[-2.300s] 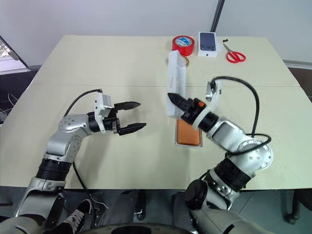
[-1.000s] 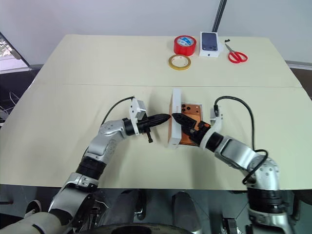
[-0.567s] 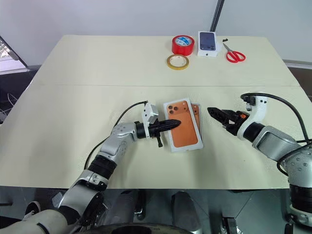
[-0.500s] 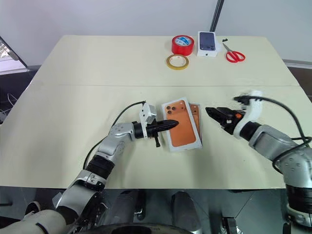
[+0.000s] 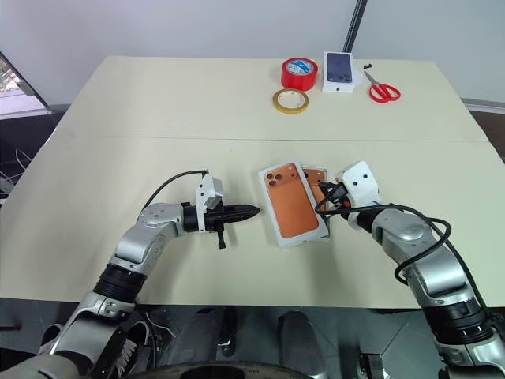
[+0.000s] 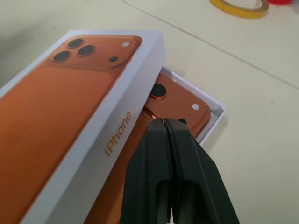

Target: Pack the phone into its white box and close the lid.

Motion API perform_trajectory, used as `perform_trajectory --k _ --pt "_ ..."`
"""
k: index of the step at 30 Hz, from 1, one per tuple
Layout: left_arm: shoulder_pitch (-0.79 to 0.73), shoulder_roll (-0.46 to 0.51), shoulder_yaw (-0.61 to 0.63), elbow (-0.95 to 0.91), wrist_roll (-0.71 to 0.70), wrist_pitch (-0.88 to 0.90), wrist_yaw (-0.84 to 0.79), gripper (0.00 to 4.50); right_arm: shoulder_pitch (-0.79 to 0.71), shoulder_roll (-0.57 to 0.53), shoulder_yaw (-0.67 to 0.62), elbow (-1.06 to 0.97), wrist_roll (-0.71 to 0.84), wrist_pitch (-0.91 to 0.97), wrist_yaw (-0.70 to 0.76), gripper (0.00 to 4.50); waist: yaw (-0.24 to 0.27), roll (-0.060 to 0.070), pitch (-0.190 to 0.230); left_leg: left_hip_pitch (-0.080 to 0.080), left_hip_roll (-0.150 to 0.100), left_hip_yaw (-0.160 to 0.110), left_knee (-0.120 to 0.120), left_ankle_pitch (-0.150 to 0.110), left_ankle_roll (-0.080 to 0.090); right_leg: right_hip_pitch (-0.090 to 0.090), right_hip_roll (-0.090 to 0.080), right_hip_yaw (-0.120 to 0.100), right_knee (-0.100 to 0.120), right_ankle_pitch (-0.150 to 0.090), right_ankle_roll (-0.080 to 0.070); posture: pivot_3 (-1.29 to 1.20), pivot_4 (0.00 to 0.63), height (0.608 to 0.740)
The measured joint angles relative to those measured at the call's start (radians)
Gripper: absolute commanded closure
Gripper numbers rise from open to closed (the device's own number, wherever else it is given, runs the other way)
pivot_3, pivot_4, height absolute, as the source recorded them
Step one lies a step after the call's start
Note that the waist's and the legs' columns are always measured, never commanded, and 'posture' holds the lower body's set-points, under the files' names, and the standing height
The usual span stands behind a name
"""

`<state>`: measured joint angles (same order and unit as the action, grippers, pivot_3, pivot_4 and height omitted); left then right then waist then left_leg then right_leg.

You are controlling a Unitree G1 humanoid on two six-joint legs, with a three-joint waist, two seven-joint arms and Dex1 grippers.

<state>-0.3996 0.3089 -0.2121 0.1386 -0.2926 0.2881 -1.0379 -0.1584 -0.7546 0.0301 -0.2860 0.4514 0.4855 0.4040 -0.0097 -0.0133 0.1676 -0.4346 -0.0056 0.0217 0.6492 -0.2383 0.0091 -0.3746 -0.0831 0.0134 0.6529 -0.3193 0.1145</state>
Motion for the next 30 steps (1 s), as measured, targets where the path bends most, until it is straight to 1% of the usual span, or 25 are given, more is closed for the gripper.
perform_trajectory --k 2,8,13,19,30 --pt "0.004 0.001 -0.006 0.020 0.010 0.010 0.013 4.50 -0.007 0.013 0.000 0.009 -0.020 0.000 0.018 4.45 0.001 0.000 0.000 0.000 0.000 0.000 0.000 0.000 0.000 0.000 0.000 0.000 0.000 0.000 0.000 0.00 0.150 0.728" --pt "-0.072 -0.090 -0.011 0.141 0.061 -0.044 0.070 4.50 -0.010 0.035 0.000 0.020 -0.067 0.001 0.068 4.45 0.024 0.001 0.000 0.001 -0.001 0.000 0.002 0.000 0.000 0.002 -0.001 0.000 0.000 0.000 0.000 0.00 0.150 0.728" --pt "-0.117 -0.142 -0.010 0.214 0.077 -0.080 0.090 4.50 -0.007 0.045 -0.005 0.019 -0.098 0.008 0.081 4.45 0.024 0.001 0.000 0.001 -0.002 0.000 0.002 0.000 0.000 0.002 -0.002 -0.001 0.000 0.000 0.000 0.00 0.150 0.728" --pt "-0.191 -0.210 -0.007 0.327 0.099 -0.112 0.121 4.50 0.004 0.046 -0.051 0.019 -0.139 0.009 0.078 4.45 0.024 0.000 0.000 0.001 -0.003 0.000 0.002 0.000 0.000 0.002 -0.002 -0.001 0.000 0.000 0.000 0.00 0.150 0.728" --pt "-0.260 -0.284 -0.006 0.443 0.125 -0.178 0.131 4.50 0.048 0.047 -0.100 0.032 -0.210 0.008 0.084 4.45 0.024 0.000 0.000 0.001 -0.003 0.000 0.002 0.000 0.000 0.002 0.001 -0.002 0.001 0.001 0.001 0.00 0.150 0.728"
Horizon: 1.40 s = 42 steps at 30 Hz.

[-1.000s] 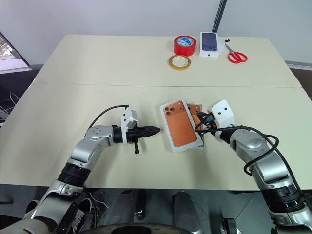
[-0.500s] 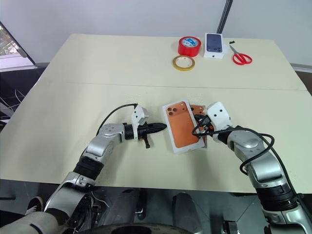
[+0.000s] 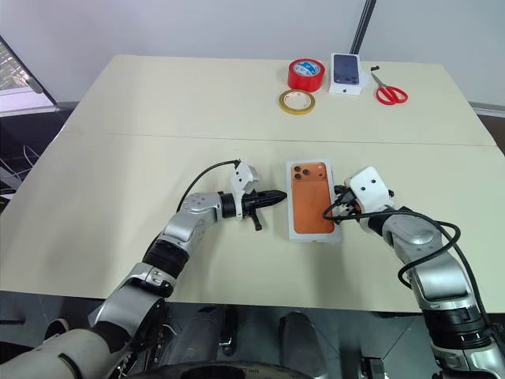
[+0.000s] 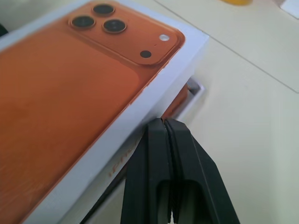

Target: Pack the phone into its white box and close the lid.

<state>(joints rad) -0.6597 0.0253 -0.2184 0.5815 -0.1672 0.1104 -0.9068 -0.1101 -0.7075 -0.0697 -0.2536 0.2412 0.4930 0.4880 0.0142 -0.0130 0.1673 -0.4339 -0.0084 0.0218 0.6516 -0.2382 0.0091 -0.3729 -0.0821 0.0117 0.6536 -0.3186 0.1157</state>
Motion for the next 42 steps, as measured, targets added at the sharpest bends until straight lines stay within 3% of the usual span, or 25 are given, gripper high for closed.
perform_trajectory --k 8,27,34,39,42 --pt "-0.041 -0.031 -0.002 0.078 0.048 -0.051 0.031 4.50 0.009 0.022 -0.019 0.018 -0.036 0.000 0.000 4.45 -0.001 0.000 0.000 0.000 0.000 0.000 0.000 0.000 0.000 -0.001 0.001 0.000 0.001 0.000 0.000 0.00 0.150 0.728" --pt "-0.040 -0.034 0.006 0.064 0.068 -0.050 0.035 4.50 0.024 0.025 0.012 0.060 -0.128 -0.034 0.032 4.45 -0.001 0.000 0.000 0.000 0.000 0.000 0.000 0.000 0.000 -0.001 0.001 0.000 0.001 0.000 0.000 0.00 0.150 0.728" --pt "-0.105 -0.051 0.092 0.010 -0.023 0.023 0.050 4.50 -0.062 0.029 -0.133 0.048 -0.001 -0.069 0.092 4.45 0.002 0.000 0.000 0.000 0.000 -0.001 0.001 0.000 0.000 0.000 0.001 -0.001 0.002 0.000 0.001 0.00 0.150 0.728" --pt "-0.205 -0.107 0.069 0.072 -0.002 0.026 0.086 4.50 -0.006 0.040 -0.054 0.005 0.031 -0.086 0.178 4.45 -0.001 0.000 0.000 0.000 0.000 0.000 0.001 0.000 0.000 0.000 0.001 -0.001 0.001 0.000 0.001 0.00 0.150 0.728" --pt "-0.209 -0.151 0.025 0.175 0.043 0.013 0.107 4.50 0.028 0.018 0.018 0.001 -0.034 -0.107 0.190 4.45 -0.001 0.000 0.000 0.000 -0.001 0.000 0.001 0.000 0.000 0.000 0.002 -0.001 0.002 0.000 0.001 0.00 0.150 0.728"
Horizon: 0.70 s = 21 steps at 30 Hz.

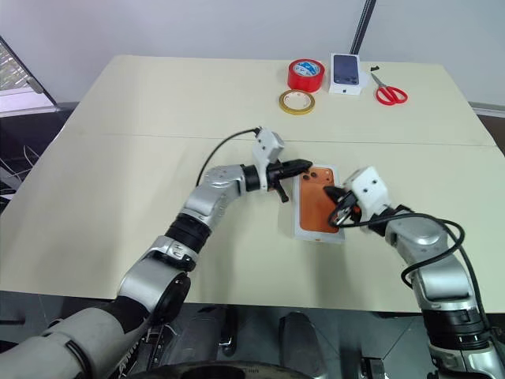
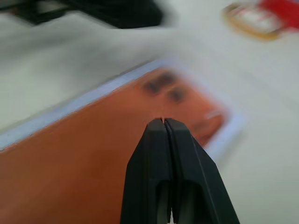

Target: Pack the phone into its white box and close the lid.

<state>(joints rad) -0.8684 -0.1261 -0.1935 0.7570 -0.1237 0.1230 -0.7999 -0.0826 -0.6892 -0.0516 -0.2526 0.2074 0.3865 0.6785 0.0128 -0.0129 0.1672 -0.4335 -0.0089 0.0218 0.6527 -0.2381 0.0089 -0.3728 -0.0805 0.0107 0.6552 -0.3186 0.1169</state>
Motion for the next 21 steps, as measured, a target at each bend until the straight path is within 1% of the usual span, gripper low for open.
perform_trajectory --k 3,4,6,9,11,12,13,15,16,17,19,21 --pt "-0.017 -0.007 -0.063 0.069 0.072 0.000 0.017 4.50 0.017 -0.048 0.049 -0.009 -0.087 -0.055 -0.001 4.45 -0.001 -0.002 -0.002 0.003 0.001 0.000 0.000 0.000 0.000 0.002 0.001 0.000 0.000 0.000 0.000 0.00 0.150 0.728" --pt "-0.027 -0.004 -0.079 0.075 0.094 0.003 0.019 4.50 0.020 -0.049 0.056 -0.009 -0.103 -0.058 -0.002 4.45 0.000 -0.004 -0.003 0.008 0.001 0.000 -0.002 0.000 0.000 0.008 0.001 0.000 -0.001 0.000 0.000 0.00 0.150 0.728" --pt "-0.020 -0.002 -0.086 0.068 0.098 0.007 0.015 4.50 0.024 -0.034 0.050 -0.019 -0.081 -0.034 0.000 4.45 0.000 -0.004 -0.004 0.013 0.001 -0.001 -0.003 0.000 0.000 0.014 0.001 0.000 -0.005 0.000 0.000 0.00 0.150 0.728" --pt "-0.004 0.005 -0.049 0.041 0.063 0.056 -0.022 3.66 0.026 0.004 0.018 -0.042 0.014 0.045 0.028 3.64 -0.002 -0.005 -0.004 0.014 0.002 -0.001 -0.003 -0.001 0.000 0.015 -0.001 0.000 -0.005 0.000 0.000 0.00 0.150 0.728" --pt "0.008 0.008 -0.036 0.012 0.040 0.072 -0.029 2.74 0.020 0.022 0.007 -0.044 0.051 0.070 0.033 2.68 -0.004 -0.005 -0.004 0.013 0.003 -0.001 -0.004 -0.001 0.000 0.013 -0.001 0.001 -0.005 0.000 0.000 0.00 0.150 0.728" --pt "0.020 0.028 -0.023 -0.013 0.030 0.072 -0.033 2.27 0.014 0.040 -0.003 -0.044 0.074 0.084 0.033 2.16 -0.008 -0.004 -0.004 0.012 0.003 -0.001 -0.004 -0.001 0.000 0.012 -0.001 0.002 -0.004 0.000 0.000 0.00 0.150 0.728" --pt "0.027 0.051 -0.014 -0.032 0.024 0.070 -0.037 1.77 0.009 0.049 -0.012 -0.044 0.096 0.093 0.033 1.64 -0.010 -0.004 -0.004 0.011 0.003 0.000 -0.004 -0.001 0.000 0.010 -0.001 0.003 -0.003 0.000 0.000 0.00 0.150 0.728" --pt "0.051 0.135 0.020 -0.105 0.008 0.068 -0.049 0.81 -0.019 0.055 -0.048 -0.044 0.154 0.110 0.044 0.65 -0.018 -0.003 -0.003 0.005 0.003 0.000 -0.004 0.001 -0.002 0.002 -0.001 0.004 0.000 0.000 0.000 0.00 0.150 0.728" --pt "0.060 0.179 0.040 -0.145 -0.001 0.073 -0.057 0.79 -0.030 0.051 -0.072 -0.044 0.170 0.109 0.053 0.13 -0.019 -0.003 -0.003 0.005 0.003 0.000 -0.004 0.001 -0.003 0.002 -0.001 0.004 0.000 0.000 0.000 0.00 0.150 0.728" --pt "0.077 0.212 0.063 -0.196 -0.021 0.087 -0.068 0.79 -0.035 0.041 -0.086 -0.045 0.179 0.105 0.066 0.05 -0.020 -0.002 -0.003 0.005 0.003 0.000 -0.005 0.001 -0.003 0.002 -0.001 0.004 0.000 0.000 0.000 0.00 0.150 0.728" --pt "0.117 0.278 0.106 -0.305 -0.055 0.104 -0.084 0.79 -0.034 0.020 -0.102 -0.048 0.192 0.088 0.097 0.05 -0.020 -0.002 -0.003 0.005 0.003 0.000 -0.005 0.001 -0.003 0.002 -0.001 0.003 -0.001 0.000 0.000 0.00 0.150 0.728" --pt "0.198 0.340 0.159 -0.451 -0.116 0.141 -0.096 0.79 -0.020 0.005 -0.105 -0.054 0.188 0.021 0.134 0.05 -0.021 -0.002 -0.003 0.005 0.003 0.000 -0.005 0.001 -0.003 0.003 -0.002 0.004 -0.001 0.000 0.000 0.00 0.150 0.728"
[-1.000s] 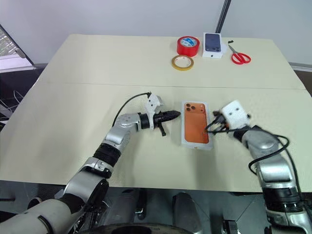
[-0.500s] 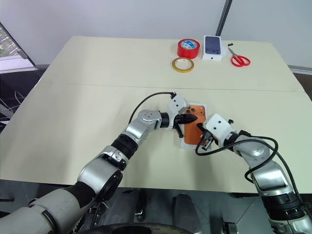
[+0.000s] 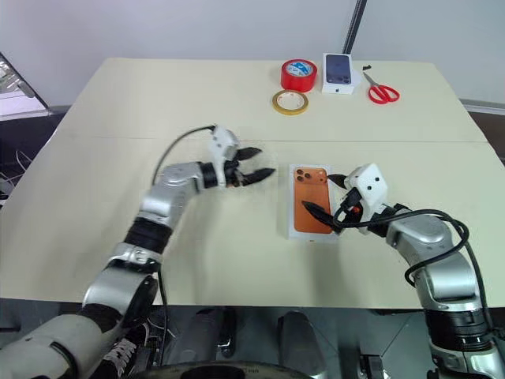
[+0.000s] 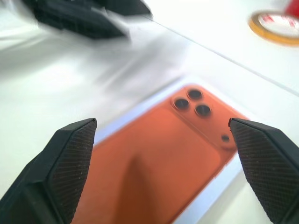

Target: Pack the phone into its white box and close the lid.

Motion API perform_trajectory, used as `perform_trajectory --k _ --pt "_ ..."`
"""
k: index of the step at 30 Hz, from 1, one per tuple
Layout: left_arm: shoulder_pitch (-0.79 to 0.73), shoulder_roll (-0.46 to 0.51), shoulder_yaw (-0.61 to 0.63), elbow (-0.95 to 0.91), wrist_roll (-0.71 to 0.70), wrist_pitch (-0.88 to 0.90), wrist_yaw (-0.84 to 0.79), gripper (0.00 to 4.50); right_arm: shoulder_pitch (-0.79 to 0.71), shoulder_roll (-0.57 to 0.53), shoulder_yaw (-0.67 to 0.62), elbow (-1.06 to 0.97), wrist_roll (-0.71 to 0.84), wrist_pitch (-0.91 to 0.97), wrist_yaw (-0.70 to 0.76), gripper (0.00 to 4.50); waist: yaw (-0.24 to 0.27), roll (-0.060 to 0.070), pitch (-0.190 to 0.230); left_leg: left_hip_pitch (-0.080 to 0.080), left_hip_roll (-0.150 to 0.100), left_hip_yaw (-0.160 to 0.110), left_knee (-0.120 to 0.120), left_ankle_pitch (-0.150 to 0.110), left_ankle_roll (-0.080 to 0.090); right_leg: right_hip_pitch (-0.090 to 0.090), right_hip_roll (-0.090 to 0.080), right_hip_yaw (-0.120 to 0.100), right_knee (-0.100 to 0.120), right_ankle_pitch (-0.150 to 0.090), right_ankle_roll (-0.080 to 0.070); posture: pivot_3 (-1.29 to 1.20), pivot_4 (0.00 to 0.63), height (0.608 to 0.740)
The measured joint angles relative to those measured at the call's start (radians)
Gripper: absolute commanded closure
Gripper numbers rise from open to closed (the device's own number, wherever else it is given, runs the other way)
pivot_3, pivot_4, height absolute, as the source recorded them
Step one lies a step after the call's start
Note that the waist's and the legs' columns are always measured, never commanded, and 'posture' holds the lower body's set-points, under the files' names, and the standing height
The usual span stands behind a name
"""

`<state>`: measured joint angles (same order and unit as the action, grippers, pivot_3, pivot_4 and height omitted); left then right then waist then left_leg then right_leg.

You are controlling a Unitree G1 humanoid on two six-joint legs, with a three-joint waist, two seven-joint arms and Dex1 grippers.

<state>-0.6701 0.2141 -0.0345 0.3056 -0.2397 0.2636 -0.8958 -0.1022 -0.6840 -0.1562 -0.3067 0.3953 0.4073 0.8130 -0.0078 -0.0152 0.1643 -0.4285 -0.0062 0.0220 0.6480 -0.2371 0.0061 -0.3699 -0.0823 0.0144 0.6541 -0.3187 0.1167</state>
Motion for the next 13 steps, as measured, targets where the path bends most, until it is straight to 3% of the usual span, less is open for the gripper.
perform_trajectory --k 6,13 --pt "0.243 0.203 0.084 -0.200 -0.097 0.074 -0.070 0.79 0.028 -0.075 -0.048 0.050 0.009 -0.101 0.124 0.05 -0.003 0.000 0.000 0.002 0.000 0.000 0.000 0.000 0.000 0.002 -0.001 0.000 0.000 0.000 0.000 0.00 0.150 0.728" --pt "0.406 0.293 0.203 -0.247 -0.186 0.127 -0.058 0.79 -0.003 -0.127 -0.056 0.215 -0.001 -0.174 0.216 0.05 -0.001 0.000 0.000 0.002 -0.001 0.000 -0.001 0.000 0.000 0.002 -0.004 -0.001 0.000 0.000 -0.001 0.00 0.150 0.728"
